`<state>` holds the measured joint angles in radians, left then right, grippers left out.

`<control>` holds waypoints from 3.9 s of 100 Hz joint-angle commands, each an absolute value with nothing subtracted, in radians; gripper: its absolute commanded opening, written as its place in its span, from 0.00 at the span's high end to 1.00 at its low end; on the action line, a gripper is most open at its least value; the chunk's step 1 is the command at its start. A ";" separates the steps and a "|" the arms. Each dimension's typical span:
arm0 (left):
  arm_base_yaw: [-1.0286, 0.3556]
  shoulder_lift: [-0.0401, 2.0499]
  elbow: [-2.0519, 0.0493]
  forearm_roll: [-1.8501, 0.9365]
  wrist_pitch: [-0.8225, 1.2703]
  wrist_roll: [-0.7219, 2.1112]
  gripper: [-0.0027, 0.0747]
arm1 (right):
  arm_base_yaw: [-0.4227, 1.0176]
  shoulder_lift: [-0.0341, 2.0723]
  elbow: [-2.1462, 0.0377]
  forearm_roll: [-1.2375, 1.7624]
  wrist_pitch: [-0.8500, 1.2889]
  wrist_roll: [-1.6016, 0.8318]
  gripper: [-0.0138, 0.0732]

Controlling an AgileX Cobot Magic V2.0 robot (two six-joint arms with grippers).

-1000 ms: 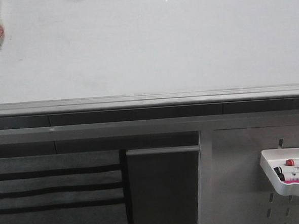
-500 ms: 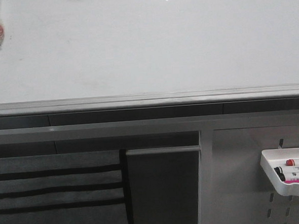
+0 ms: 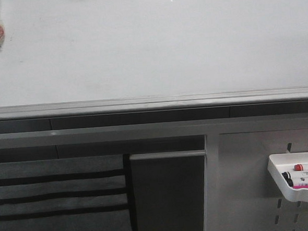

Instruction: Write number 3 on whiteboard

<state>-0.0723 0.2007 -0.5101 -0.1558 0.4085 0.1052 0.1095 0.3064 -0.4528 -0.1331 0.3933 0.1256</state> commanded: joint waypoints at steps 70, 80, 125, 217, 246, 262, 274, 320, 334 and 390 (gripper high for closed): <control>-0.082 0.633 -0.670 -0.179 0.438 0.157 0.72 | 0.293 0.692 -0.654 -0.050 0.424 0.099 0.80; -0.082 0.695 -0.670 -0.184 0.394 0.161 0.46 | 0.381 0.724 -0.654 -0.050 0.379 0.099 0.60; -0.090 1.054 -0.731 -0.209 0.213 0.161 0.35 | 0.526 0.871 -0.676 -0.046 0.230 0.099 0.48; -0.145 1.385 -0.916 -0.157 0.056 0.161 0.78 | 0.526 0.874 -0.676 -0.046 0.237 0.099 0.48; -0.145 1.385 -0.916 -0.157 0.057 0.161 0.95 | 0.526 0.874 -0.676 -0.046 0.247 0.099 0.48; -0.150 1.383 -0.918 -0.157 0.088 0.161 0.99 | 0.526 0.874 -0.676 -0.046 0.247 0.099 0.48; -0.173 1.356 -0.951 -0.147 0.230 0.199 0.99 | 0.526 0.869 -0.697 -0.046 0.313 0.099 0.48; -0.441 1.269 -1.163 -0.402 1.019 0.763 0.99 | 0.436 0.933 -0.888 0.076 0.809 0.029 0.48; -0.522 1.269 -1.171 -0.527 1.068 0.894 0.99 | 0.436 0.990 -0.941 0.272 0.889 -0.195 0.48; -0.650 1.269 -1.173 -0.543 1.056 1.000 0.99 | 0.535 1.217 -1.266 0.647 1.105 -1.068 0.48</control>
